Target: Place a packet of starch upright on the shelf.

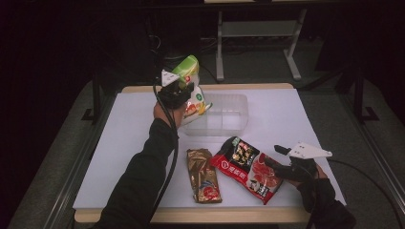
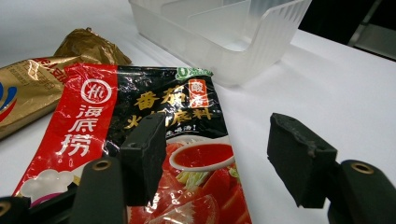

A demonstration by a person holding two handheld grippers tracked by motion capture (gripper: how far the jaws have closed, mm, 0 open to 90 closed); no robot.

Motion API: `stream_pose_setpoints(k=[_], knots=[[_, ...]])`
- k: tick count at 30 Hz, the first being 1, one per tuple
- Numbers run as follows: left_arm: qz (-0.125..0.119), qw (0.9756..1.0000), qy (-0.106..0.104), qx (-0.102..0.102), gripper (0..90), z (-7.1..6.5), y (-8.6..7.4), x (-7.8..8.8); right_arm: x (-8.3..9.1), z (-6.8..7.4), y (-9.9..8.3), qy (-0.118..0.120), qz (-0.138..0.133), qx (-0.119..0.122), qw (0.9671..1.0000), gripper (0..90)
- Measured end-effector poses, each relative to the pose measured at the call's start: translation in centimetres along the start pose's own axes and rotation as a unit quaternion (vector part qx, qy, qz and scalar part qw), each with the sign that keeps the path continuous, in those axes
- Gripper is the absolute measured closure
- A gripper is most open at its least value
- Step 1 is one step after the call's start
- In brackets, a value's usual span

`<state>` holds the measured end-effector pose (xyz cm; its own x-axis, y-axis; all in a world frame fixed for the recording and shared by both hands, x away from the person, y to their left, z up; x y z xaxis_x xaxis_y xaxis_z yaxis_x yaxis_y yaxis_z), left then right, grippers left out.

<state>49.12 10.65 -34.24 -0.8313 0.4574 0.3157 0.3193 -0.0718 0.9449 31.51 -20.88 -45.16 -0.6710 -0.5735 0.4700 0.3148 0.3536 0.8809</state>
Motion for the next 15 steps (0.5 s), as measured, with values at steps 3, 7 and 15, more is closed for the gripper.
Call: stream_pose_setpoints(k=[3, 7, 15], knots=[[-0.007, 0.9997, 0.021, 0.002, 72.3, 0.0, -0.1, -1.0, 0.0, 0.0, 0.0, 0.0, 0.0, -0.001, 1.0, 36.7], [-0.007, 0.9989, 0.045, 0.004, 72.2, 0.2, -1.0, -2.3, -0.1, 0.0, -0.2, -0.001, 0.001, 0.002, 1.0, 36.7], [-0.016, 0.9964, 0.083, 0.005, 72.2, 0.6, -3.0, -3.5, -0.1, 0.1, -0.2, -0.002, 0.003, 0.004, 1.0, 36.8]])
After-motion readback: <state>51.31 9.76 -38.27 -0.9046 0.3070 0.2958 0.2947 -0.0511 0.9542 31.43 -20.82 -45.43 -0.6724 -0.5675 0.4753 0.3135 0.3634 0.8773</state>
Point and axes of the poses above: each handheld gripper's, and its own axes: x roughly backward along the jaws, y roughly out of its top, z roughly to its left, the point moved 6 cm from there along -x, roughly forward along the jaws, and after that the axes turned 2 degrees about x, right-handed, at the moved point
